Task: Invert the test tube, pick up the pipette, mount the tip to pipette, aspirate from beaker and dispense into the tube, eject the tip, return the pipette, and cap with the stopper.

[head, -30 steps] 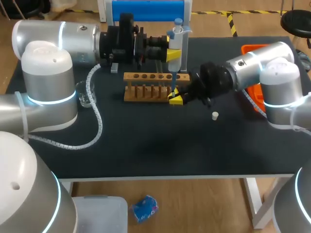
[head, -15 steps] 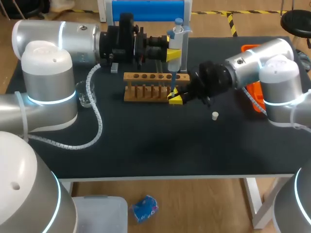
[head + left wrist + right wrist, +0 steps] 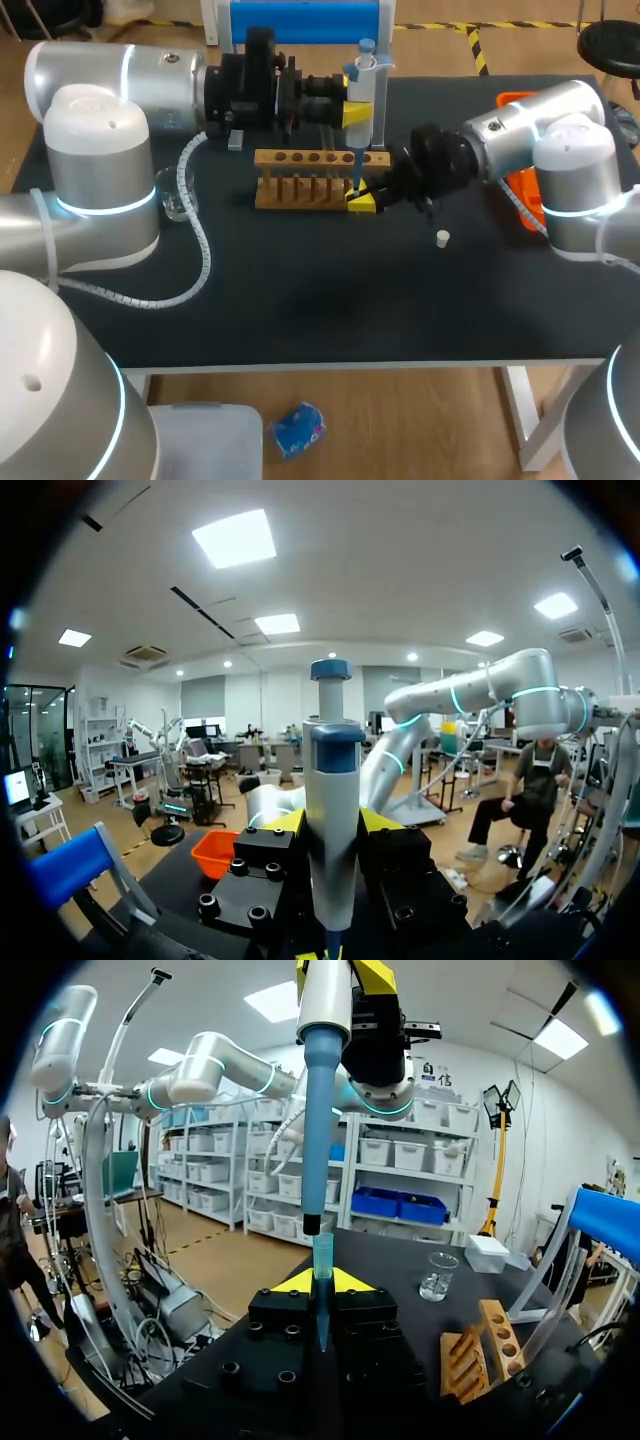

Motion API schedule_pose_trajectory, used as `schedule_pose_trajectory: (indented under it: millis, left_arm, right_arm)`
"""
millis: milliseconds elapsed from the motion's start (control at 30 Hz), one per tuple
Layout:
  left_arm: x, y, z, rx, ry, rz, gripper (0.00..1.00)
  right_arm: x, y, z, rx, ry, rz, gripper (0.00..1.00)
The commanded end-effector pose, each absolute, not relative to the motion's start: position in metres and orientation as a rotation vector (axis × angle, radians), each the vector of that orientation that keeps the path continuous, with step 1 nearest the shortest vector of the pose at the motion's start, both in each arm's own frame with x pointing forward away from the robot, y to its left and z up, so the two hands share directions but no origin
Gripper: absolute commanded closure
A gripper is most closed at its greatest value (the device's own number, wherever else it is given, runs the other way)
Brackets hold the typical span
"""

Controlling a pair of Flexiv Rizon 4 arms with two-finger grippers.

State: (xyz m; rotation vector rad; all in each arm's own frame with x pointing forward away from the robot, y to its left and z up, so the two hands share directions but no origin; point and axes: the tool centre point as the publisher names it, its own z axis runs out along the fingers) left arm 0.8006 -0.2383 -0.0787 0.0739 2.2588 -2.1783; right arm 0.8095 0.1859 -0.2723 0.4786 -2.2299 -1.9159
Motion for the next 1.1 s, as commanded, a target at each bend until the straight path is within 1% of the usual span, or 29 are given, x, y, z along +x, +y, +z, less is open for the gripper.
schedule_pose_trajectory:
  millis: [33, 500, 1100]
  left_arm:
    - [0.8009, -0.2391, -0.0792, 0.075, 2.255, -2.18, 1.0]
    - [0.8009, -0.2391, -0.0792, 0.075, 2.255, -2.18, 1.0]
    - [0.8009, -0.2391, -0.0792, 0.075, 2.255, -2.18, 1.0]
  right_arm:
    - [0.8108, 0.1855, -0.2712, 0.487, -2.229, -1.911, 1.0]
    - [0.8081, 0.1853, -0.2672, 0.568, -2.284, -1.858, 1.0]
    - [0.8098, 0.1826, -0.2686, 0.518, -2.268, -1.88, 1.0]
